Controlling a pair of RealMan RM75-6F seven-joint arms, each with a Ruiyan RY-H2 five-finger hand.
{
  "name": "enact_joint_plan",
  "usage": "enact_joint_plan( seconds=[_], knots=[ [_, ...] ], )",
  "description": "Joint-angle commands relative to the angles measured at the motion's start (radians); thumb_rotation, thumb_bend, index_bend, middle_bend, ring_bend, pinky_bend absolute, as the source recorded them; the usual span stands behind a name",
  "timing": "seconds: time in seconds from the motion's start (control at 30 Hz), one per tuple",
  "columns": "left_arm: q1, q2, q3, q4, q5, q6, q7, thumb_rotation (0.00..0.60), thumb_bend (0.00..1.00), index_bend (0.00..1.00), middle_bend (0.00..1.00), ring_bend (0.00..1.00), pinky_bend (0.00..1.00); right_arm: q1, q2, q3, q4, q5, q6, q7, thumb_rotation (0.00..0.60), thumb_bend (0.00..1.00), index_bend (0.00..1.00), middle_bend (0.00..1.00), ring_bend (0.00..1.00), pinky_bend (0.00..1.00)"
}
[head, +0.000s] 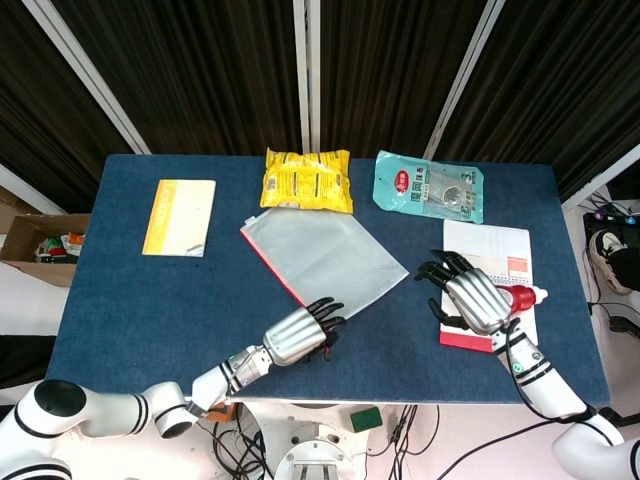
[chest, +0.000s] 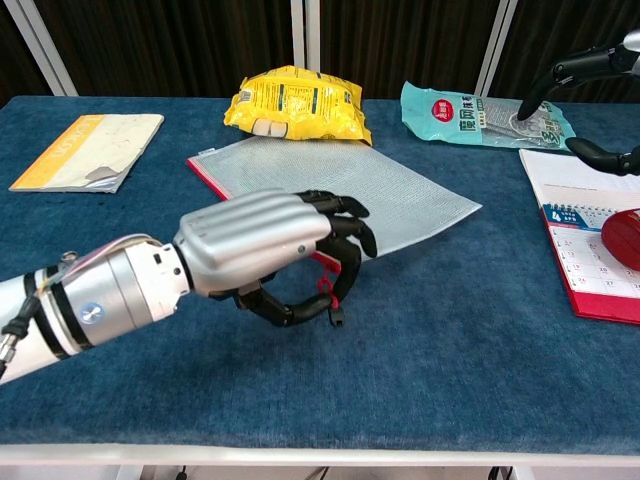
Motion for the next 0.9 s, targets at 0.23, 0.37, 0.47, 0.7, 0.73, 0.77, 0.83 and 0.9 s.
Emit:
enact_joint_plan(
  seconds=[0.23,0.37,0.47,0.7,0.73,0.77,0.83,0.9],
  knots=[
    [0.082,-0.02,-0.057,-0.018,0.026,0.202,-0.13,0.6,0.56,0.6,0.14,0.02,0.11,0.046,0.014,0.02,-0.067,0.021,-0.068,-0.067,0.6,0.49,0.33,0.27,0.07,0.17],
    [0.106,-0.027,-0.094,-0.034,0.006,0.249,-0.125,0.6,0.56,0.61,0.14,0.01,0.1,0.068,0.006,0.028,-0.097,0.032,-0.102,-0.107,0.6,0.48,0.33,0.28,0.07,0.18],
    [0.115,-0.016,-0.123,-0.073,-0.018,0.26,-0.134,0.6,0.56,0.61,0.14,0.01,0.1,0.084,-0.007,0.037,-0.126,0.047,-0.121,-0.144,0.6,0.43,0.34,0.3,0.08,0.2],
    [0.104,0.03,-0.186,-0.188,-0.066,0.229,-0.12,0.6,0.56,0.62,0.1,0.0,0.1,0.122,-0.053,0.085,-0.201,0.139,-0.154,-0.251,0.6,0.33,0.36,0.32,0.09,0.25],
    [0.102,0.035,-0.193,-0.2,-0.072,0.222,-0.115,0.6,0.56,0.62,0.1,0.0,0.1,0.128,-0.056,0.095,-0.21,0.157,-0.159,-0.263,0.6,0.34,0.36,0.32,0.09,0.25],
    [0.098,0.041,-0.203,-0.215,-0.08,0.214,-0.105,0.6,0.56,0.62,0.09,0.0,0.1,0.136,-0.059,0.107,-0.221,0.182,-0.166,-0.28,0.6,0.35,0.36,0.32,0.09,0.26],
    [0.093,0.051,-0.216,-0.239,-0.094,0.199,-0.093,0.6,0.56,0.63,0.09,0.0,0.1,0.15,-0.061,0.124,-0.238,0.223,-0.178,-0.303,0.6,0.39,0.36,0.32,0.09,0.26],
    [0.085,0.063,-0.23,-0.263,-0.107,0.183,-0.079,0.6,0.57,0.63,0.08,0.0,0.1,0.167,-0.063,0.143,-0.258,0.27,-0.191,-0.332,0.6,0.43,0.36,0.32,0.09,0.26]
  ],
)
